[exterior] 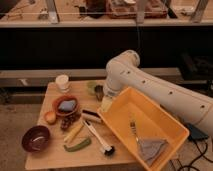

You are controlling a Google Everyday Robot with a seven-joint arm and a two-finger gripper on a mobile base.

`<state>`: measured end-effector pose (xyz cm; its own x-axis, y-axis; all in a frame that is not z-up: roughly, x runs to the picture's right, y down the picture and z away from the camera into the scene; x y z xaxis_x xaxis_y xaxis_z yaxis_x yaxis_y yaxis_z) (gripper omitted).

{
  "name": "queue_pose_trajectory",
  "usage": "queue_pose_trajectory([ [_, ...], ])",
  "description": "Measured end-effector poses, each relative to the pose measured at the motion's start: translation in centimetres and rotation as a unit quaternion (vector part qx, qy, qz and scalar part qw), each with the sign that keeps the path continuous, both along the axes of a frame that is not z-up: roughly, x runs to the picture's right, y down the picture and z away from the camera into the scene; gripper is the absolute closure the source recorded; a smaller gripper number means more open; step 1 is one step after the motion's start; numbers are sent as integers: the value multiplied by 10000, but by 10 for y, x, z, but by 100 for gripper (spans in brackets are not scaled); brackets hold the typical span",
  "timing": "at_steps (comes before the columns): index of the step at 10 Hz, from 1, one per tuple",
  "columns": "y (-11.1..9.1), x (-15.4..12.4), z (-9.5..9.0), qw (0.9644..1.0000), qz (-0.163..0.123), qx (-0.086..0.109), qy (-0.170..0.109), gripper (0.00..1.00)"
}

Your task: Wipe purple bowl with eraser

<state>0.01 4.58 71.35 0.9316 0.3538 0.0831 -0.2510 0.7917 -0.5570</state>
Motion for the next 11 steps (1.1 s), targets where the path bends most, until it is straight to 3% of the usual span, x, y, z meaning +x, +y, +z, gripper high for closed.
queue_pose_trajectory([
  [5,28,-89,20,9975,-151,-226,-652,20],
  [7,43,-105,33,9969,-258,-286,-683,20],
  [11,66,-108,65,9975,-341,-462,-417,20],
])
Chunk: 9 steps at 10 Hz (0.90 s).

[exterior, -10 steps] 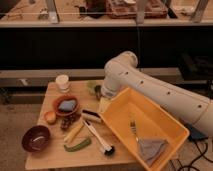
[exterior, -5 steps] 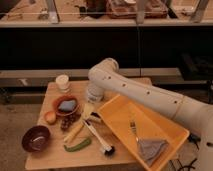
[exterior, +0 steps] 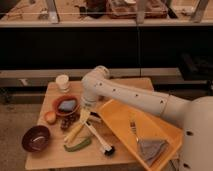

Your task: Wipe purple bowl with eraser

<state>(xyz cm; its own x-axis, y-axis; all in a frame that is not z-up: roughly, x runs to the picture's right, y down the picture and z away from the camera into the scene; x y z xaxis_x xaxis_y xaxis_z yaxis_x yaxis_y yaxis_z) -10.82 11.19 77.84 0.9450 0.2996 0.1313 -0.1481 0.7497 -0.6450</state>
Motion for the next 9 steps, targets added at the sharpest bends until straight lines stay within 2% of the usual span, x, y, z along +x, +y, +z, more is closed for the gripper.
queue_pose_trajectory([
  [3,11,-2,20,9998,-42,66,200,20],
  [5,23,-1,40,9994,-88,172,299,20],
  [7,30,1,56,9987,-207,270,385,20],
  [9,34,5,68,9980,-312,287,463,20],
])
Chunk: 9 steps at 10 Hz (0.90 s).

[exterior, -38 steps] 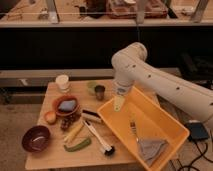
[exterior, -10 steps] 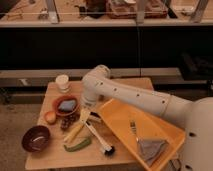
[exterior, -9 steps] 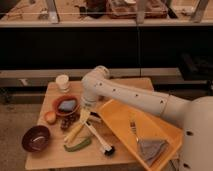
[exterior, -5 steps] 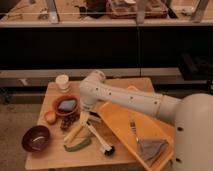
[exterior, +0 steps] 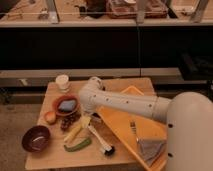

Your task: Wipe purple bowl with eraser

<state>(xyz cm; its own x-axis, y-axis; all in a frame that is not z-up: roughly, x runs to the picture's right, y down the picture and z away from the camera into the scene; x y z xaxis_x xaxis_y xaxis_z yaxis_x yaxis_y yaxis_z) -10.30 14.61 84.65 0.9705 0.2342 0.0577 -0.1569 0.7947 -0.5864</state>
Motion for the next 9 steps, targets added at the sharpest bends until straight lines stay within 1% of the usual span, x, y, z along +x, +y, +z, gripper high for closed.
queue_pose_trajectory([
  [2,3,4,7,9999,-99,-14,48,20],
  [3,5,7,11,9999,-115,-32,72,22],
  [4,6,12,15,9999,-93,-53,104,29],
  [5,4,18,19,9999,-8,-74,127,41],
  [6,4,22,22,9998,42,-99,154,48],
  [7,2,25,24,9998,80,-107,178,51],
  [8,2,28,26,9996,121,-132,195,58],
  [9,1,31,27,9996,152,-120,209,68],
])
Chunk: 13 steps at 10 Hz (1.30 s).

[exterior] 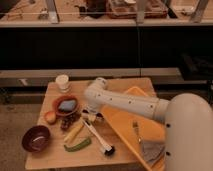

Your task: Wipe purple bowl with eraser

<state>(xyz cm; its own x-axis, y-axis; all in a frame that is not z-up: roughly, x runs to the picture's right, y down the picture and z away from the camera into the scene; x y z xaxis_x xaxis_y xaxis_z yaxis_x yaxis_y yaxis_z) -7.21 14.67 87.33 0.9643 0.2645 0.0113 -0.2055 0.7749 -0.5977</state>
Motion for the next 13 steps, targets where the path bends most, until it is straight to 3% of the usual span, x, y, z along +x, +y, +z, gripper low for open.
queue_pose_trajectory([
  [2,-5,3,-2,10000,28,67,-7,88],
  [4,-18,-1,-14,9998,25,191,-83,100],
  [9,-63,-20,-68,9977,28,402,-553,100],
  [11,-80,-41,-97,9954,-95,452,-840,100],
  [13,-88,-82,-130,9910,-324,486,-1208,100],
])
